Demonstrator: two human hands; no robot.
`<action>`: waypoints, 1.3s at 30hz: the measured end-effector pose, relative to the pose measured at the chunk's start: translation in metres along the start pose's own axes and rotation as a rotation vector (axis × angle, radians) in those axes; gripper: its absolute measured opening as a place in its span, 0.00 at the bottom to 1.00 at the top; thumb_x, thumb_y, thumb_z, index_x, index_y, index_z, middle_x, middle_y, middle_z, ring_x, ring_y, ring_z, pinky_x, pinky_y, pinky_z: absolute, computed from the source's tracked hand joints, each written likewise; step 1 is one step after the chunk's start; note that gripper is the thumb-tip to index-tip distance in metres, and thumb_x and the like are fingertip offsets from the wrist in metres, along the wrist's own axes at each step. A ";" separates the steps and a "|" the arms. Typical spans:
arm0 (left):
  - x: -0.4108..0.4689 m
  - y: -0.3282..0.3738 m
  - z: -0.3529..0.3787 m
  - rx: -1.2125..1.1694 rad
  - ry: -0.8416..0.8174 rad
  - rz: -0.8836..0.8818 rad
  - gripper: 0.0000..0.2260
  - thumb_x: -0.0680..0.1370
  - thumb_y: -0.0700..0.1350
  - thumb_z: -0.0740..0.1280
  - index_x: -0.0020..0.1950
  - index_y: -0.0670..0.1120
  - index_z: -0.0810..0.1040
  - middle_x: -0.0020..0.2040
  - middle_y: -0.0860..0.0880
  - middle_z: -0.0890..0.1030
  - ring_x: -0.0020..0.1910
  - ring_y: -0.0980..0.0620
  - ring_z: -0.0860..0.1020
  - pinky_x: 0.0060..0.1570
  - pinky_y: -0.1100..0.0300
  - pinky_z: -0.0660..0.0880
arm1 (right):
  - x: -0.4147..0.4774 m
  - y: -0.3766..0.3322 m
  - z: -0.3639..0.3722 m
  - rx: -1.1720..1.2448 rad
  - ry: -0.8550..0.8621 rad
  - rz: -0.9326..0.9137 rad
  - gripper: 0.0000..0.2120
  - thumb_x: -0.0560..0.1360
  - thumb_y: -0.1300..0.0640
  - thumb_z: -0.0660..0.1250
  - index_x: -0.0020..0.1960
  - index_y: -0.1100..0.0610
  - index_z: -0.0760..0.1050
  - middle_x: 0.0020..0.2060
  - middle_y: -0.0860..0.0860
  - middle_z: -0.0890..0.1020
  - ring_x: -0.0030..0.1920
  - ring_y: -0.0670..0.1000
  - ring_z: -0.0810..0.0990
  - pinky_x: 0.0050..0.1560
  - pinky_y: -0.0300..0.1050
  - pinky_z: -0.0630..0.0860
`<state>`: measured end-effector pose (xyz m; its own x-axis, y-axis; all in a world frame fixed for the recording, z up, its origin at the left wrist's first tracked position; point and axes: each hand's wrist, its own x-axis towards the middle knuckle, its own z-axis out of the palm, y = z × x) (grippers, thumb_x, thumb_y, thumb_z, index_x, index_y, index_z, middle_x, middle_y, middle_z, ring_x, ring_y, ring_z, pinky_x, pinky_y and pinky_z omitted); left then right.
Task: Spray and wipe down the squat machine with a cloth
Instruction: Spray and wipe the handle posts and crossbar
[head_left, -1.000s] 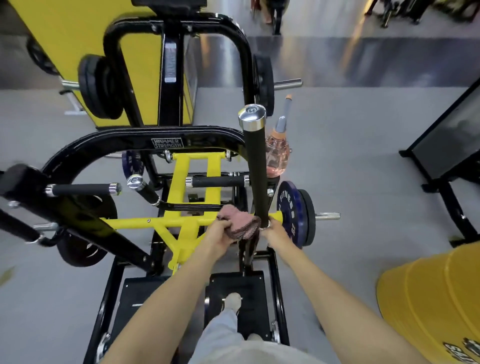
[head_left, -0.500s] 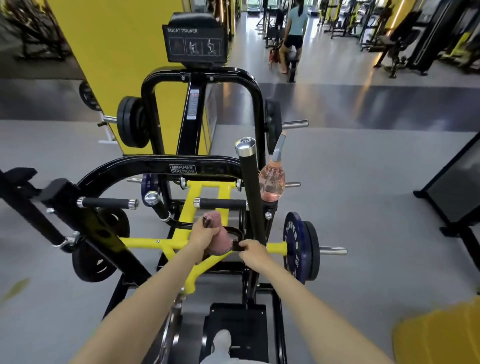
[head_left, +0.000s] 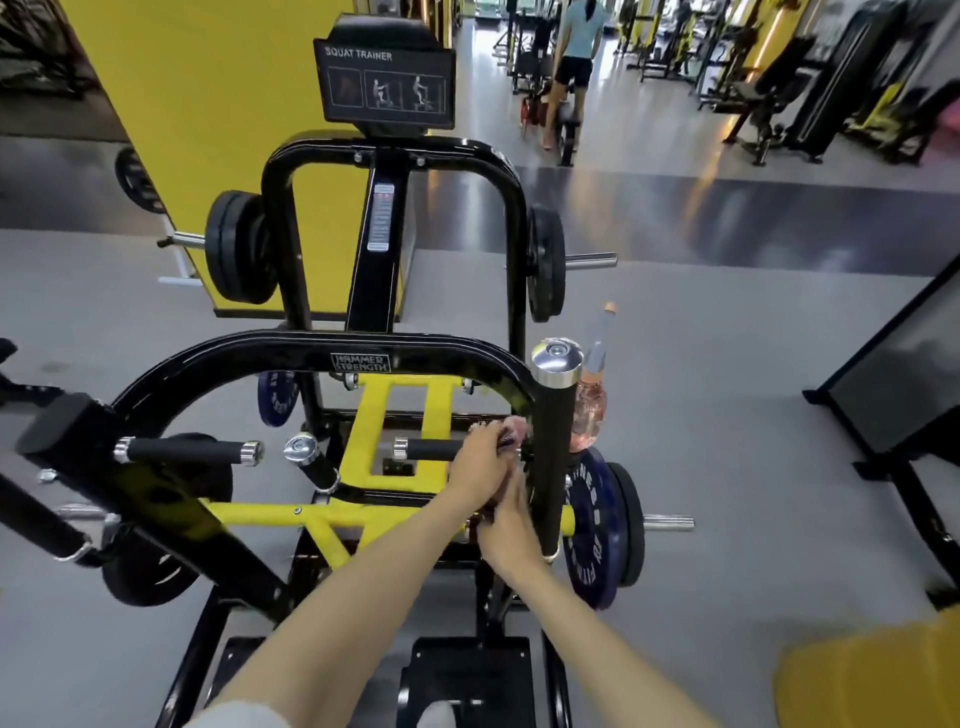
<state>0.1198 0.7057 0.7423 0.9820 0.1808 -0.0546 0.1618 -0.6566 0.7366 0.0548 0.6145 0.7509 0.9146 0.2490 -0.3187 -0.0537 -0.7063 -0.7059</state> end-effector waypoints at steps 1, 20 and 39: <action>0.004 0.001 0.003 0.022 -0.011 0.015 0.09 0.76 0.41 0.65 0.56 0.46 0.75 0.53 0.46 0.79 0.53 0.45 0.76 0.52 0.48 0.74 | 0.004 -0.001 0.001 0.003 0.025 -0.005 0.42 0.77 0.64 0.59 0.76 0.54 0.31 0.77 0.52 0.40 0.75 0.56 0.55 0.63 0.48 0.70; 0.023 -0.007 -0.012 0.334 -0.053 0.218 0.13 0.78 0.43 0.62 0.63 0.47 0.74 0.52 0.46 0.70 0.47 0.44 0.77 0.43 0.54 0.73 | 0.060 -0.002 0.015 0.119 0.161 0.062 0.39 0.76 0.66 0.61 0.78 0.52 0.42 0.78 0.48 0.41 0.77 0.46 0.41 0.77 0.47 0.46; 0.018 -0.056 -0.095 0.497 -0.050 -0.187 0.09 0.77 0.39 0.65 0.57 0.44 0.78 0.60 0.43 0.71 0.47 0.40 0.79 0.46 0.50 0.77 | 0.068 -0.001 0.013 0.070 0.217 0.068 0.38 0.70 0.76 0.58 0.73 0.48 0.54 0.74 0.50 0.60 0.67 0.56 0.71 0.58 0.59 0.76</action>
<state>0.1195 0.8157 0.7640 0.9336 0.3007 -0.1949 0.3490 -0.8864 0.3041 0.1121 0.6406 0.7219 0.9723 0.0487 -0.2285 -0.1386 -0.6672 -0.7319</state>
